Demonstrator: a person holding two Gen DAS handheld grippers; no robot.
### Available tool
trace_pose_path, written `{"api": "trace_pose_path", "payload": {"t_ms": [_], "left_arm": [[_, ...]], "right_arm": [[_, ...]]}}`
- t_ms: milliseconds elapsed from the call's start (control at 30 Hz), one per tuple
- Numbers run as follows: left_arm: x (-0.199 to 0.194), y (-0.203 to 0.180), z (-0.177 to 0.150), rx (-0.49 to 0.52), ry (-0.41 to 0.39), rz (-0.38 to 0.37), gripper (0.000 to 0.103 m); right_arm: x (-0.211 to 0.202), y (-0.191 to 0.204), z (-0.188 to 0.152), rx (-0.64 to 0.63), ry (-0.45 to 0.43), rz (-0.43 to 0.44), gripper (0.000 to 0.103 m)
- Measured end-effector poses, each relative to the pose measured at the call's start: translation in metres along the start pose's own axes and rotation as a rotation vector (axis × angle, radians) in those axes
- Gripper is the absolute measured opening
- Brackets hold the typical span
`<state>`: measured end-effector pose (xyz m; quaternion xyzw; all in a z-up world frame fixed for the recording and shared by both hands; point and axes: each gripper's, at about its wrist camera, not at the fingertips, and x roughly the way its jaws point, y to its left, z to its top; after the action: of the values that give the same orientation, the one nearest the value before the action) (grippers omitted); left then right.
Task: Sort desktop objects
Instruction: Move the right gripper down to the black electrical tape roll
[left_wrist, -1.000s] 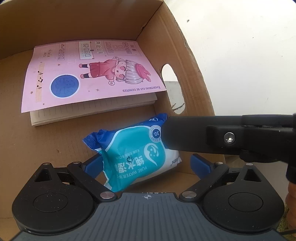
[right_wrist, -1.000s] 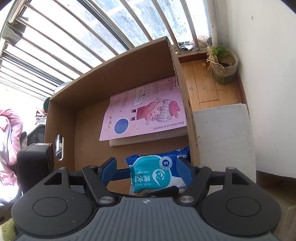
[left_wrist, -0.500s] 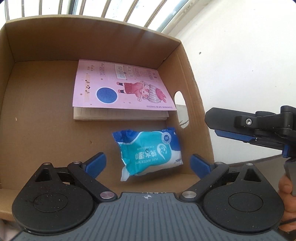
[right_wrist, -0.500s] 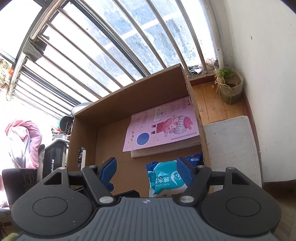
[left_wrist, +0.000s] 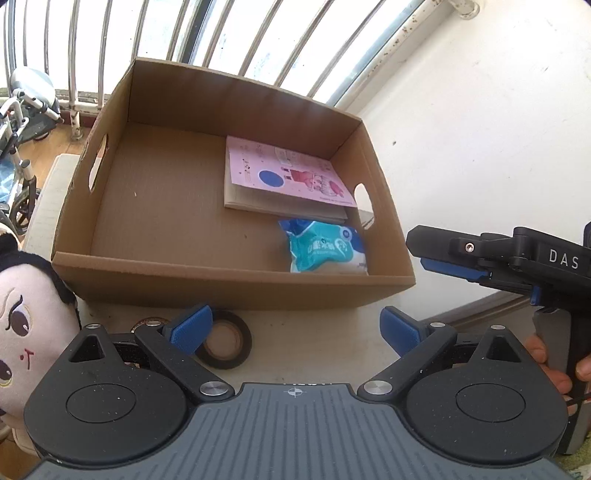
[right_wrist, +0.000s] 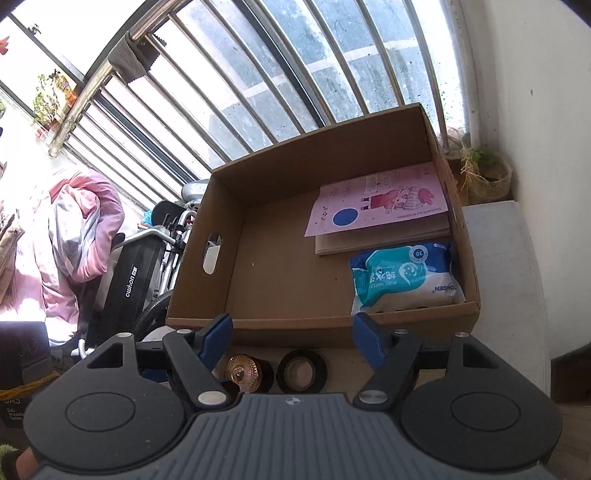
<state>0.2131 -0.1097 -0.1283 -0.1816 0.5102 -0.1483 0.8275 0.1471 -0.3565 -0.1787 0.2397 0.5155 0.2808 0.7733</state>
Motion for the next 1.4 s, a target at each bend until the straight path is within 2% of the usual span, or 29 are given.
{"api": "trace_pose_path", "payload": {"t_ms": [100, 300, 533, 767, 1000, 1400], "left_arm": [[0.007, 0.003, -0.018, 0.017, 0.011, 0.016, 0.098], [0.037, 0.002, -0.052, 0.064, 0.044, 0.046, 0.093], [0.073, 0.006, -0.077, 0.114, 0.089, 0.088, 0.08], [0.094, 0.022, -0.081, 0.09, 0.114, 0.156, 0.068], [0.102, 0.029, -0.082, 0.107, 0.121, 0.188, 0.065], [0.101, 0.028, -0.086, 0.172, 0.099, 0.19, 0.065]], "right_arm": [[0.016, 0.004, -0.022, -0.008, 0.038, -0.01, 0.074], [0.061, 0.001, -0.055, -0.003, 0.103, -0.056, 0.067], [0.108, -0.006, -0.057, -0.038, 0.111, -0.095, 0.059], [0.142, -0.004, -0.056, -0.065, 0.151, -0.1, 0.046], [0.165, 0.004, -0.058, -0.095, 0.204, -0.133, 0.032], [0.171, 0.008, -0.062, -0.092, 0.21, -0.187, 0.022]]}}
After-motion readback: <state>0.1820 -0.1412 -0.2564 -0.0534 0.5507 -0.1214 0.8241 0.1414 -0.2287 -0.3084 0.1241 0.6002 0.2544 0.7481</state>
